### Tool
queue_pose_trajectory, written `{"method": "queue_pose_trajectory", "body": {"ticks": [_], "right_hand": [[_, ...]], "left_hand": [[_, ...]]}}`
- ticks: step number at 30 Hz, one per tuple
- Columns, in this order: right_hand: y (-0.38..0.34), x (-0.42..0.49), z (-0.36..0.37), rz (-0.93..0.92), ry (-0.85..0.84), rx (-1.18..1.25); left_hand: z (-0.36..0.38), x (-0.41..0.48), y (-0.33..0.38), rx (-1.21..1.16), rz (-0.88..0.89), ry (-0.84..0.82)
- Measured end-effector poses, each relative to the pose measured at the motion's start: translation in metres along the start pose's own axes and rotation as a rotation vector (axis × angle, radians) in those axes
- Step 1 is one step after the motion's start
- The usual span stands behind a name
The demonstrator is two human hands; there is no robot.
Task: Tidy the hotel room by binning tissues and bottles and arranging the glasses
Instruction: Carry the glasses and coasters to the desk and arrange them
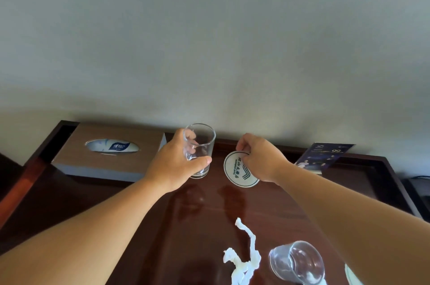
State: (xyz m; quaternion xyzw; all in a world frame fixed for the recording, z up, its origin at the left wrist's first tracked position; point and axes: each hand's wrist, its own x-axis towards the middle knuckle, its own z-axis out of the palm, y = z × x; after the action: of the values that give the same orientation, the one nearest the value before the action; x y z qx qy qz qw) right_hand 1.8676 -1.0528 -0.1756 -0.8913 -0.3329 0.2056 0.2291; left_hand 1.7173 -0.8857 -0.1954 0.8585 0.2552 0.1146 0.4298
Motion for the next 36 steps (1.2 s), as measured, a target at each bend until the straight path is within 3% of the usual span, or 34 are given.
{"method": "queue_pose_trajectory", "body": {"ticks": [11,15,22,36], "right_hand": [[-0.015,0.066,0.067,-0.107,-0.251,-0.193],[-0.011,0.069,0.080,-0.111,-0.211,-0.294],[0.011,0.050,0.087,0.102,-0.248,-0.460],[-0.006,0.059,0.111,-0.057,-0.144,-0.493]], "left_hand": [[0.001,-0.011,-0.025,-0.005,-0.075,0.005],[-0.001,-0.011,-0.029,0.006,-0.092,0.009],[0.003,-0.006,-0.031,0.003,-0.108,0.010],[0.005,-0.009,-0.048,0.002,-0.143,0.005]]}}
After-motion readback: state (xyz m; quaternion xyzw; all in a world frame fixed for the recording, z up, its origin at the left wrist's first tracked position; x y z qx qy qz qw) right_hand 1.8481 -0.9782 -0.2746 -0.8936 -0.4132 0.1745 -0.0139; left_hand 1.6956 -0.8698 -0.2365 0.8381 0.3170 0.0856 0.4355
